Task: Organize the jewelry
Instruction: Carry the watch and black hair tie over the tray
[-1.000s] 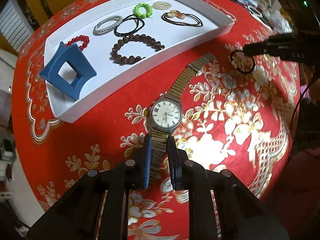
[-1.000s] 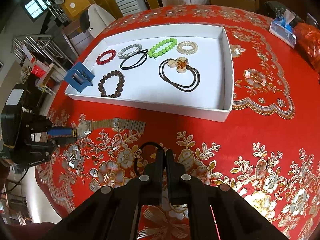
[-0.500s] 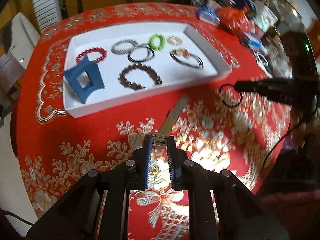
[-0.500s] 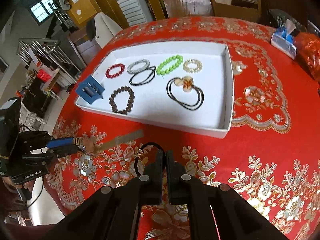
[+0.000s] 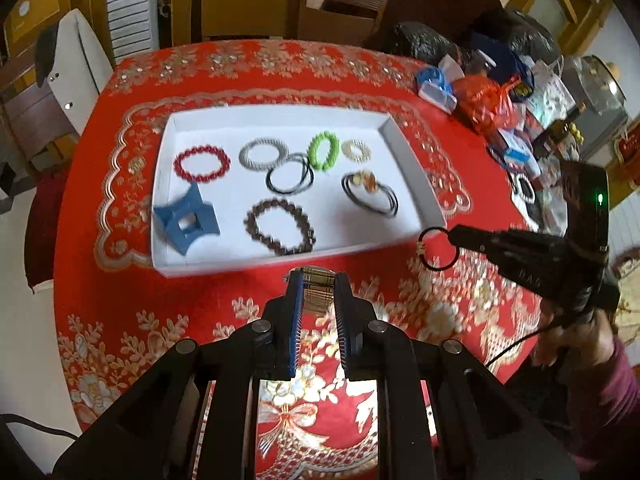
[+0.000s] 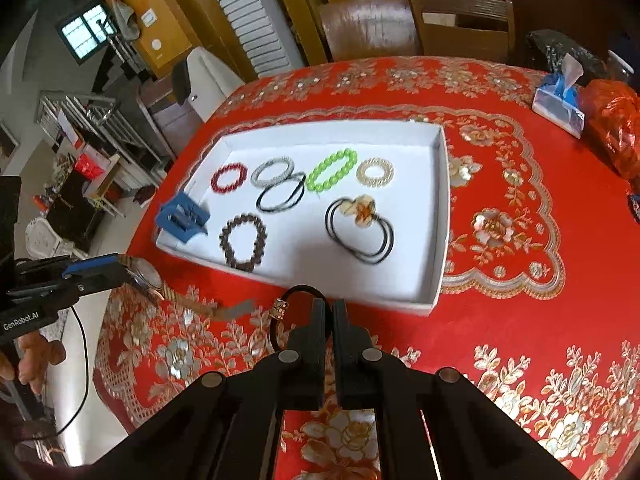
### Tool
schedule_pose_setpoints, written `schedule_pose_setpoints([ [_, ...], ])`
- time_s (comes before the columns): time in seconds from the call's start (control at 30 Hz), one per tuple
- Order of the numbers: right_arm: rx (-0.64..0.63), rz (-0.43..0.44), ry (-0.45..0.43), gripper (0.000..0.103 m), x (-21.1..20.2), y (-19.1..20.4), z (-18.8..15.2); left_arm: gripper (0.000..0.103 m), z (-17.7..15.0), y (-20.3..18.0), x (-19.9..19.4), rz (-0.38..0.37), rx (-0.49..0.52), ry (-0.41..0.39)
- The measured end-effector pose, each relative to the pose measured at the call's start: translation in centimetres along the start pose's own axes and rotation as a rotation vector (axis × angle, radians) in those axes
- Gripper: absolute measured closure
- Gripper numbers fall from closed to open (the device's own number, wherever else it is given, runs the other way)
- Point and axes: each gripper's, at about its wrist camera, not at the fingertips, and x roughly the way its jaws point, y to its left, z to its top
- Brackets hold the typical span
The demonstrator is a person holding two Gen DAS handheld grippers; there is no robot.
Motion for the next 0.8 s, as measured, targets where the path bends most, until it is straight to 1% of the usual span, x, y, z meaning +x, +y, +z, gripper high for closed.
schedule_pose_setpoints([
  [0.17,0.001,-0.017,-0.023,0.1,-0.2,-0.6,1.7,0.089,3.2,-0.3,-0.9,0.009,-0.02,-0.039],
  [0.33,0.013,-0.035,-0.043,0.1,-0.2,-1.5,3.6,0.089,7.5,-1.2,-1.9,0.033,-0.012,-0.1],
  [0.43,0.024,-0.049,-0.05,0.1,0.1,-2.3,4.9,0.089,10.6,-1.8,-2.0,0.037,-0.015,-0.135],
  [0.5,0.028,-0.063,-0.051,0.1,0.5,-2.9,5.9,0.089,12.0,-2.3,-1.7,0.041,-0.011,-0.149],
  [0.63,0.046,-0.078,-0.036,0.1,1.8,-4.5,7.6,0.089,14.8,-3.6,0.0,0.044,-0.013,-0.166],
  [0.7,0.054,-0.078,-0.017,0.1,2.9,-5.3,8.4,0.089,15.5,-4.1,1.2,0.06,-0.005,-0.169],
  [0.8,0.043,-0.081,0.024,0.1,4.8,-6.0,9.3,0.089,15.7,-4.4,4.0,0.077,-0.013,-0.136],
])
